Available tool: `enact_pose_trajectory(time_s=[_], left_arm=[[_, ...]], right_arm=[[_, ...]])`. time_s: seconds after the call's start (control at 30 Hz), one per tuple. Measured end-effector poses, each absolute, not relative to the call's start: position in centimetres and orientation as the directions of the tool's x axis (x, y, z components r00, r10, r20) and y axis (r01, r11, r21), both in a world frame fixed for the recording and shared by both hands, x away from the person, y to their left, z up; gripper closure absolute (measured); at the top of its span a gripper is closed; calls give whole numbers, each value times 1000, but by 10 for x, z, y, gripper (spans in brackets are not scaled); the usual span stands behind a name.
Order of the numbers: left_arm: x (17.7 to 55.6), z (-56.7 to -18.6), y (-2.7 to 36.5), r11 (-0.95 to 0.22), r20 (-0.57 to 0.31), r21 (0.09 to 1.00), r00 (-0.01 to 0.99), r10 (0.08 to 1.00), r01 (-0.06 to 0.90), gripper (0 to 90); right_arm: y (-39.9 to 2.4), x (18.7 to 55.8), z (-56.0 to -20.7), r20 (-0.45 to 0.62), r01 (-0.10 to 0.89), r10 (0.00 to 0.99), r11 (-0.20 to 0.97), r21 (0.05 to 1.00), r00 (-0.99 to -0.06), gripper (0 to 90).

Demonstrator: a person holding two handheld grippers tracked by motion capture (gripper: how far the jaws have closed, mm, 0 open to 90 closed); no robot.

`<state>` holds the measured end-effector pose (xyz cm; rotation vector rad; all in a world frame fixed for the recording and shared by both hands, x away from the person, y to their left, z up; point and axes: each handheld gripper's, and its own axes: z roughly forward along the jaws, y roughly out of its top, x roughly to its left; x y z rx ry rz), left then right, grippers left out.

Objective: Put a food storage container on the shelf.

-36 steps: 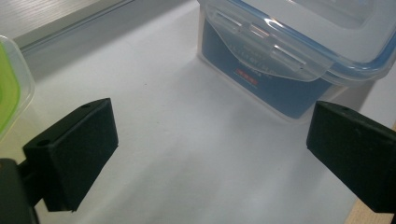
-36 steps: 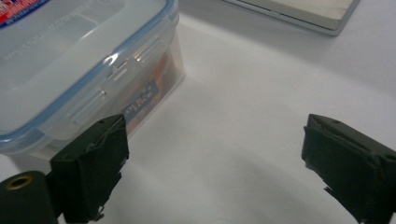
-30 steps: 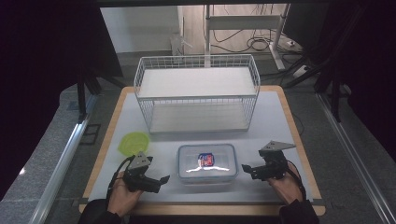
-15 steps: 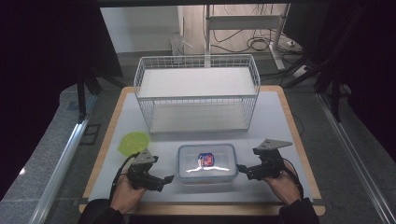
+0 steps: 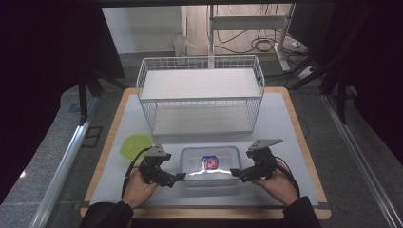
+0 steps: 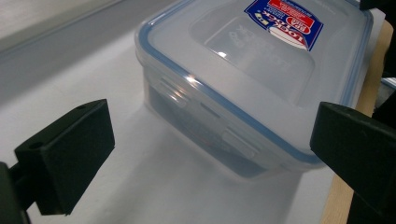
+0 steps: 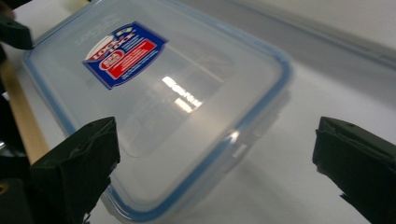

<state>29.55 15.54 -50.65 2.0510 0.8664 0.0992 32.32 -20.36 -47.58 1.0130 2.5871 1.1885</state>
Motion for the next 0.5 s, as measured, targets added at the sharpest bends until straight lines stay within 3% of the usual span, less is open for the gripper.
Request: enact_pose_trajectory(time_s=[0.23, 0.5], left_arm=[[308, -514, 148, -344, -355, 728, 755, 551, 593, 0], [321, -521, 142, -332, -451, 691, 742, 496, 642, 0]], right_arm=[[-192, 328, -481, 207, 549, 583, 503, 668, -786, 0], [-194, 341, -492, 347, 629, 562, 446, 637, -751, 8]])
